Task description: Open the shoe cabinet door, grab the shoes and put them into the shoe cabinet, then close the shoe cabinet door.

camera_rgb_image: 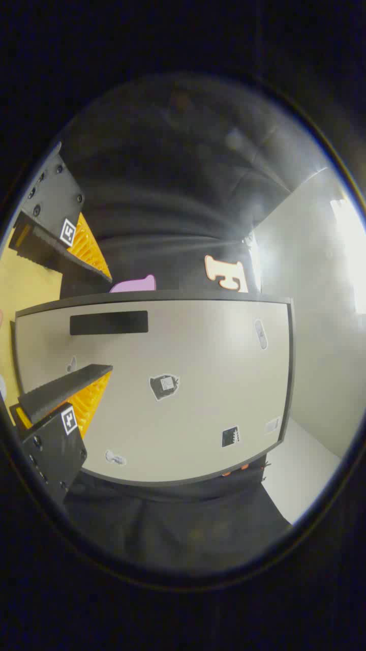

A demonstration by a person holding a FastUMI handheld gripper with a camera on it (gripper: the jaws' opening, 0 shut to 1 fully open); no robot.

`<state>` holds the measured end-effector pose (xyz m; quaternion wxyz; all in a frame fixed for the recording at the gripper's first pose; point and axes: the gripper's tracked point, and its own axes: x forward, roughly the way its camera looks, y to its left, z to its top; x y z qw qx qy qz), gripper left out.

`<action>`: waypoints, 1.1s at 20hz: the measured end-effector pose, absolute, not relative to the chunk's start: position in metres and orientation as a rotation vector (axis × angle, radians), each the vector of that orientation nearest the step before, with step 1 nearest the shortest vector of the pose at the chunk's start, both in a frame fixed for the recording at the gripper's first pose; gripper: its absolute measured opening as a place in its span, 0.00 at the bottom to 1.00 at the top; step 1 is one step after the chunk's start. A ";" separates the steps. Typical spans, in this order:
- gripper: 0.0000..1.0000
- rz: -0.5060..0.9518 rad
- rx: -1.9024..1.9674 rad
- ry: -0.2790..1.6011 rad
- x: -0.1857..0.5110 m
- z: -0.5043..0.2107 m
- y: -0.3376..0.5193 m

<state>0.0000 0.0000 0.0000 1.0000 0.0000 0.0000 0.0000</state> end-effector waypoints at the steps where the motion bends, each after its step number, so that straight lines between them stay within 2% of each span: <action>1: 0.97 -0.001 0.001 0.001 0.003 0.000 0.000; 19: 0.97 -0.007 0.018 0.022 0.051 -0.017 0.007; 22: 0.85 -0.011 0.023 0.029 0.059 -0.019 0.007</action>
